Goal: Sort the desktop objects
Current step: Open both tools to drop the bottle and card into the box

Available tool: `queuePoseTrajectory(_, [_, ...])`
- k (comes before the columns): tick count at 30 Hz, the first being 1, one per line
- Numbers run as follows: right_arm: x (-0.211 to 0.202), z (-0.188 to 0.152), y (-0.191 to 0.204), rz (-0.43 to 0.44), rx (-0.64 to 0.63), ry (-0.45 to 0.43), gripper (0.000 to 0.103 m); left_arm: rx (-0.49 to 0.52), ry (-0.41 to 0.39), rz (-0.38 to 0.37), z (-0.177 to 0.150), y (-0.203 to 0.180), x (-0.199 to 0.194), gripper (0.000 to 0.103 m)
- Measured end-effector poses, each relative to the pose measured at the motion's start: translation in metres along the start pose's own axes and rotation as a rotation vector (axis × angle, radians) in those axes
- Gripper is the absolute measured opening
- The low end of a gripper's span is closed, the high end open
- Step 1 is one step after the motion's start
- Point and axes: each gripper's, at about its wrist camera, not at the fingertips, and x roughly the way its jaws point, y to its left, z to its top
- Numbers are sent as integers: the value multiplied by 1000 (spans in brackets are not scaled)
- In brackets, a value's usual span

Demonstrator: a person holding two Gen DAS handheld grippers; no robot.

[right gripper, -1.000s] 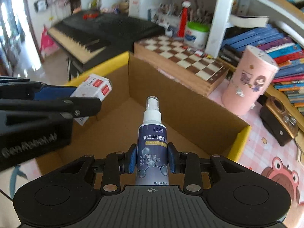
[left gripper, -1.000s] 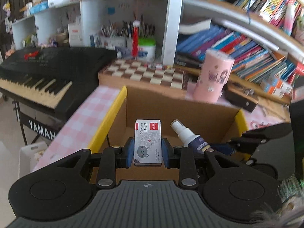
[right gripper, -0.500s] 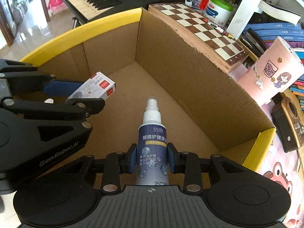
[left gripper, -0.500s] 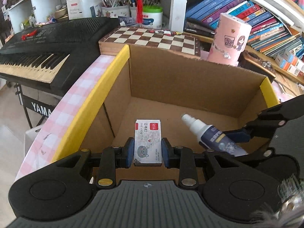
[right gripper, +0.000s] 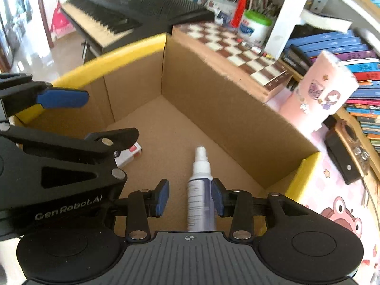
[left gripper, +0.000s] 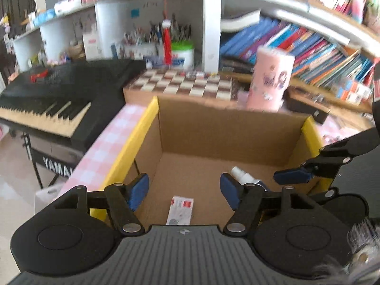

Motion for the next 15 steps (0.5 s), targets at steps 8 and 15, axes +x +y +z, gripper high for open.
queuePoseTrajectory(8, [-57,-11,-3,6,121,-148,39,-23,-130,-42,1,5,-60,81])
queuePoseTrajectory(15, [-108,-38,5,-47,213,-278,39,-53,-181,-57,-17,16,-103,83])
